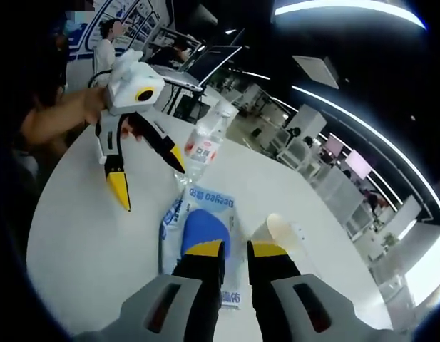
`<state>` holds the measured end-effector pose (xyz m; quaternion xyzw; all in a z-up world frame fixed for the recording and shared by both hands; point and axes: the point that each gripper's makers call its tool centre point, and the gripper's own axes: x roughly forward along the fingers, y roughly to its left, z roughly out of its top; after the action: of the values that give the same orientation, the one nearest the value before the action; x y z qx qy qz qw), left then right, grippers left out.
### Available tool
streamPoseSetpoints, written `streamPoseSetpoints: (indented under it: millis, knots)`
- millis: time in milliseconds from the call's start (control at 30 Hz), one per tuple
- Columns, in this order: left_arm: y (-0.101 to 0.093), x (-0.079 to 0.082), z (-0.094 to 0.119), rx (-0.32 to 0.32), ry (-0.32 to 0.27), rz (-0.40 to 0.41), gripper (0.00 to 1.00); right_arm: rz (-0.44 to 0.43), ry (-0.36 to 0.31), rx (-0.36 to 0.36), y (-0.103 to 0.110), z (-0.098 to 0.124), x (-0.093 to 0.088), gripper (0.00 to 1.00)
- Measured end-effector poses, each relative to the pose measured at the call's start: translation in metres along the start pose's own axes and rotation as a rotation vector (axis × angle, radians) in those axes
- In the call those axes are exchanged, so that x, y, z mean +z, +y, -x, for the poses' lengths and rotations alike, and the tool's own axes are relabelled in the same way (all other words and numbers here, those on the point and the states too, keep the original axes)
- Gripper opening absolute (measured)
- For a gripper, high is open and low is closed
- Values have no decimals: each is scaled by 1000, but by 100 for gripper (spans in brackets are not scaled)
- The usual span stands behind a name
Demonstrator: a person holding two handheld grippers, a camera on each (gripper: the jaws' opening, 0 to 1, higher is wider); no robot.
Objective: Arrange the tabletop items into an orderly group along one side of the table until the central work area is clear of visible clutter.
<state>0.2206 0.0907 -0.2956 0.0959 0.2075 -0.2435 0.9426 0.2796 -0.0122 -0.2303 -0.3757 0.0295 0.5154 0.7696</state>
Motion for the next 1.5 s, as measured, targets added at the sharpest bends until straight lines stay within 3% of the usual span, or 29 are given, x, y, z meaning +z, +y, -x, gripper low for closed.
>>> streamPoseSetpoints:
  millis: [333, 567, 867, 1100, 1500]
  knots:
    - [7, -1, -3, 6, 48, -75, 71, 11, 27, 39, 14, 2, -6, 10]
    - [17, -6, -5, 3, 133, -178, 60, 11, 44, 69, 24, 2, -10, 10]
    - [18, -7, -10, -7, 179, -240, 54, 6, 51, 98, 34, 1, -10, 11]
    - [29, -5, -9, 60, 244, -397, 47, 17, 68, 142, 45, 0, -17, 10]
    - [30, 2, -16, 65, 260, -462, 38, 42, 96, 210, 62, 1, -26, 10]
